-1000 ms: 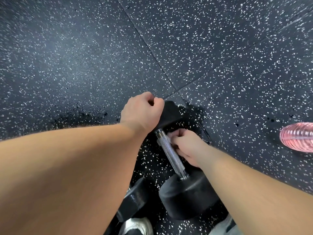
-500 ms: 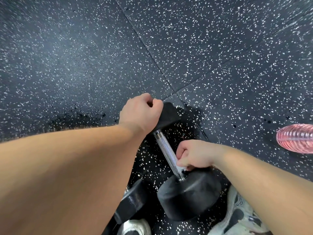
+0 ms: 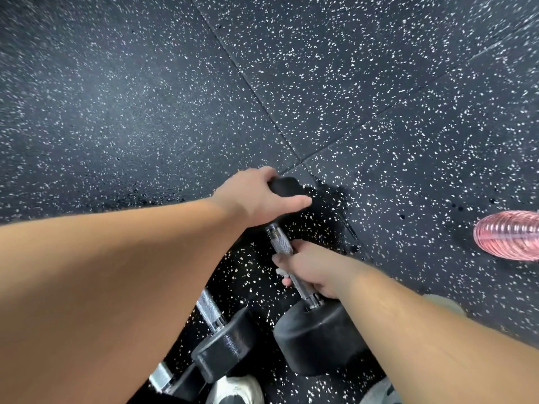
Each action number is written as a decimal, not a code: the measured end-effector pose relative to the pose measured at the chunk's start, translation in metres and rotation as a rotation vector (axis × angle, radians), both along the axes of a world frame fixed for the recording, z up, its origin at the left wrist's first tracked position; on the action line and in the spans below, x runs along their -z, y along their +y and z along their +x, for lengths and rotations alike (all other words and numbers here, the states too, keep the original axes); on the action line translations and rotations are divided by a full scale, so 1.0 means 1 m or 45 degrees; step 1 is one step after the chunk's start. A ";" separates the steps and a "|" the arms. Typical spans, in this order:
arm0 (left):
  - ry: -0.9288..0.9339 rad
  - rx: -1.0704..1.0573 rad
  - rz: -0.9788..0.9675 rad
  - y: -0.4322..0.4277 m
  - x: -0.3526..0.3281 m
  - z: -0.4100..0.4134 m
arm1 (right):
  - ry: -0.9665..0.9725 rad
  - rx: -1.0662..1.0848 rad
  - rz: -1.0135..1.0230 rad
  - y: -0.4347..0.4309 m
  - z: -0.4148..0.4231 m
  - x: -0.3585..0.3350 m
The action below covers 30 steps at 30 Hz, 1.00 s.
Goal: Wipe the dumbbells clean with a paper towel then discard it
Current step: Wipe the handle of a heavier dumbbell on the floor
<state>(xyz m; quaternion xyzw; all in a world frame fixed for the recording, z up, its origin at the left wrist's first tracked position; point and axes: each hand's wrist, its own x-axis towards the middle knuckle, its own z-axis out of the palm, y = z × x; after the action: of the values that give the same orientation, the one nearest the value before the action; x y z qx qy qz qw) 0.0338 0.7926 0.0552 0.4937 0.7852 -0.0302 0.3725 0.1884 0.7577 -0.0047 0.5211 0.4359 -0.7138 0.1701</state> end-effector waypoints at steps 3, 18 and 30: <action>0.048 0.136 -0.146 0.008 -0.008 0.000 | -0.122 -0.185 0.206 -0.005 -0.006 -0.006; -0.075 0.231 0.174 0.011 -0.024 0.006 | -0.477 -0.271 0.483 0.019 0.011 -0.029; -0.302 -0.091 -0.087 0.020 -0.015 -0.001 | -0.418 -0.364 0.504 0.037 0.011 -0.038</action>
<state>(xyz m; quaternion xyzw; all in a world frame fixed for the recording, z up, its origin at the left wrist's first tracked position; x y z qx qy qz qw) 0.0330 0.8131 0.0701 0.4524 0.7513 0.0151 0.4803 0.1996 0.7950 0.0333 0.5861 0.6022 -0.4898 0.2322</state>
